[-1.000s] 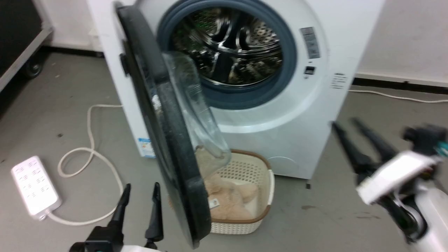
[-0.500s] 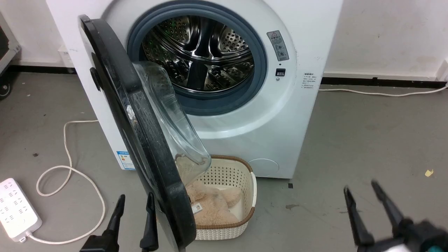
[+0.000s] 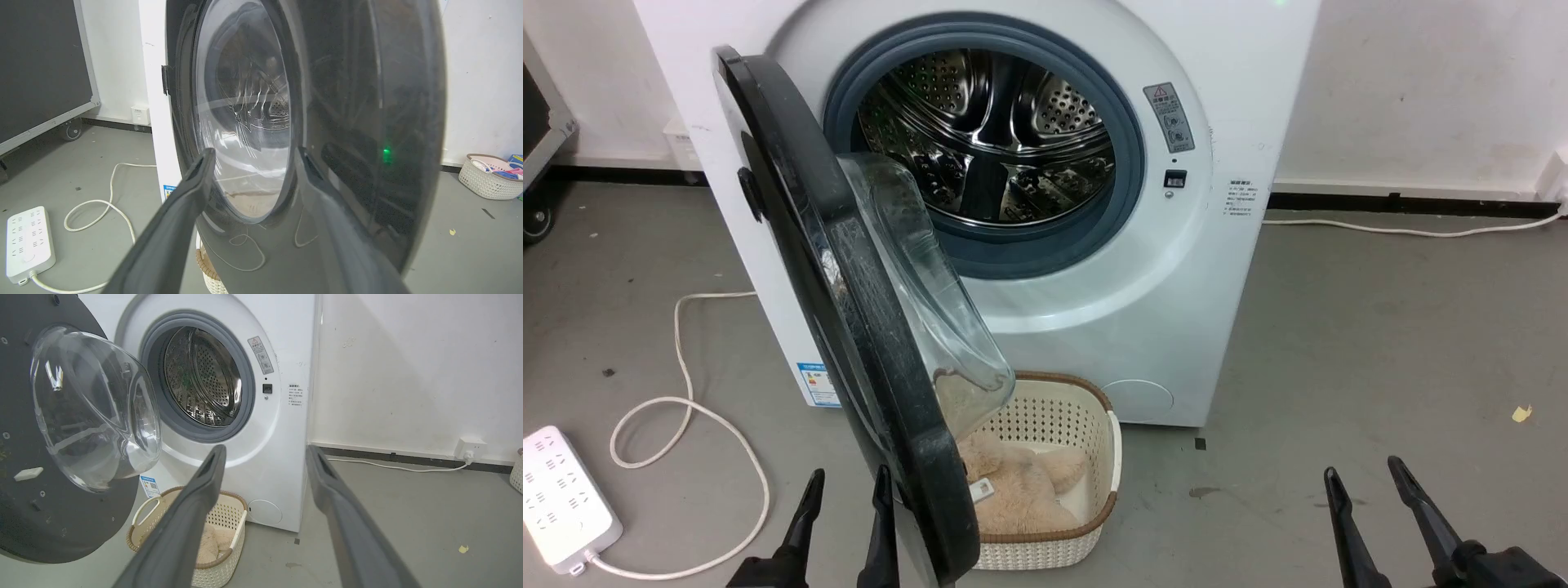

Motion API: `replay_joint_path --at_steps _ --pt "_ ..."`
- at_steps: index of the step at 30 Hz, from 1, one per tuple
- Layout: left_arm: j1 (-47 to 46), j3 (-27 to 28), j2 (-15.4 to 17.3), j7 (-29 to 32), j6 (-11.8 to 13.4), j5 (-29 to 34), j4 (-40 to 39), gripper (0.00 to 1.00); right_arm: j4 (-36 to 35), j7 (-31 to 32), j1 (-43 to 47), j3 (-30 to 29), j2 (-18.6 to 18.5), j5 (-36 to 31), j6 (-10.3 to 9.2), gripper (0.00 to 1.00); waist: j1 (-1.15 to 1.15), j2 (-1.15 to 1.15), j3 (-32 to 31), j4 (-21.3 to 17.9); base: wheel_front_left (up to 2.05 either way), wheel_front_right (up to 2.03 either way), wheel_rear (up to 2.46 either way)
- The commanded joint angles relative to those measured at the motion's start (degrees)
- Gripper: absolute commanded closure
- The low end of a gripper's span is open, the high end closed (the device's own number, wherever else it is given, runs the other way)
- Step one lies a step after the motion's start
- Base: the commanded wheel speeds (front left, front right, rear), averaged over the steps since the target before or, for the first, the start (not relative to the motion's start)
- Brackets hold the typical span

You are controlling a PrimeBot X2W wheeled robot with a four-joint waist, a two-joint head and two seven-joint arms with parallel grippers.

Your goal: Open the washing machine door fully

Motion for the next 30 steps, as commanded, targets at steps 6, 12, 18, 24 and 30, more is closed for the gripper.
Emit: replay_joint_path --at_steps 6,12,18,24,30 --pt "0.1 -0.4 0.1 -0.3 0.5 0.1 0.0 0.0 -1.1 -0.5 -0.4 0.3 0.4 0.7 0.03 0.0 0.0 0.0 -0.3 0.5 0.0 0.0 0.0" --pt "0.3 -0.6 0.1 -0.3 0.2 0.4 -0.3 1.0 -1.0 -0.5 -0.2 0.9 0.4 0.8 0.03 0.0 0.0 0.0 -0.4 0.6 0.0 0.0 0.0" --pt "-1.3 2.0 0.1 -0.3 1.8 -1.8 -5.9 1.0 -0.9 -0.5 -0.4 1.1 0.4 0.9 0.03 0.0 0.0 0.0 -0.2 0.8 0.0 0.0 0.0" --pt "-5.3 4.5 0.1 -0.3 3.8 -3.7 -15.9 1.0 -0.7 -0.5 -0.7 1.1 0.4 1.0 0.03 0.0 0.0 0.0 0.0 1.0 0.0 0.0 0.0" --pt "-7.9 1.7 0.1 0.0 3.8 -3.3 -20.9 1.0 -0.2 -0.5 -1.1 1.5 0.4 1.3 0.03 0.0 0.0 0.0 0.0 0.6 0.0 0.0 0.0"
